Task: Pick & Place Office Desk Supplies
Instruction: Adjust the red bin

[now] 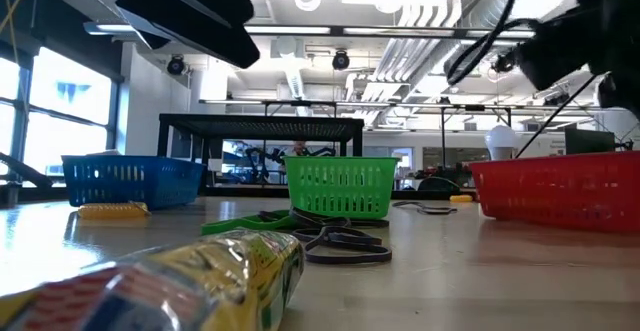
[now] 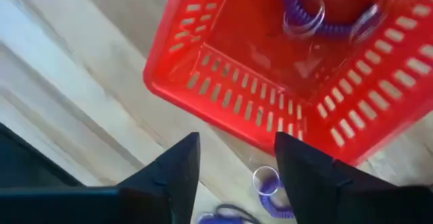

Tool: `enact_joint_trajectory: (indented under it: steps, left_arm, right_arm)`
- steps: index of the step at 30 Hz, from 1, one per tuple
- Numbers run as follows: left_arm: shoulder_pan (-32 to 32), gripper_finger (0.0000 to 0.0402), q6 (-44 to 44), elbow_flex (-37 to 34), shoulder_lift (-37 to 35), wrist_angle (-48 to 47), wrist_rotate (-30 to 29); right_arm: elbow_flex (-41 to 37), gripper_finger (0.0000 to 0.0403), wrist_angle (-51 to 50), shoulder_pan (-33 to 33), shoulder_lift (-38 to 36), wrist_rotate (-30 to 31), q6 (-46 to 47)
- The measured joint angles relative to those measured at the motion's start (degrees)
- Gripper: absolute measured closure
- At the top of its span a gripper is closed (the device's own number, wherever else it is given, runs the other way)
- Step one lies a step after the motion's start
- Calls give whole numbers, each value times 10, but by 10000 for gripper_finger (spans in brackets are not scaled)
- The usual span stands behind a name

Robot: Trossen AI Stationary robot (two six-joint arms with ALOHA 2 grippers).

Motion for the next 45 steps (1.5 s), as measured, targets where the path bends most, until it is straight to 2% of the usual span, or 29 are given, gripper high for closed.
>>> enact_joint_trajectory:
  steps: [7, 11, 14, 20, 25, 28, 33, 38, 41, 45]
  left_arm:
    - [14, 236, 7, 0, 0, 0, 0]
    - [19, 236, 5, 0, 0, 0, 0]
    - [18, 236, 5, 0, 0, 1, 0]
    - [18, 236, 4, 0, 0, 1, 0]
    - [18, 236, 4, 0, 0, 0, 0]
    - [18, 236, 4, 0, 0, 0, 0]
    - [12, 236, 6, 0, 0, 0, 0]
    - [6, 236, 7, 0, 0, 0, 0]
    - [2, 236, 7, 0, 0, 0, 0]
    - [1, 236, 7, 0, 0, 0, 1]
  right_arm:
    - [0, 267, 5, 3, -7, 97, -16]
    - [0, 282, 37, -3, -22, 130, -52]
    - [0, 290, 52, -2, -49, 127, -47]
    - [0, 306, 52, 2, -119, 79, 21]
    - [0, 320, 60, 56, -169, 58, 89]
    - [0, 327, 73, 107, -177, 65, 134]
    - [0, 332, 115, 221, -160, 129, 158]
    - [0, 333, 128, 307, -94, 201, 208]
    - [0, 333, 128, 333, -47, 225, 230]
    - [0, 333, 126, 332, 21, 265, 209]
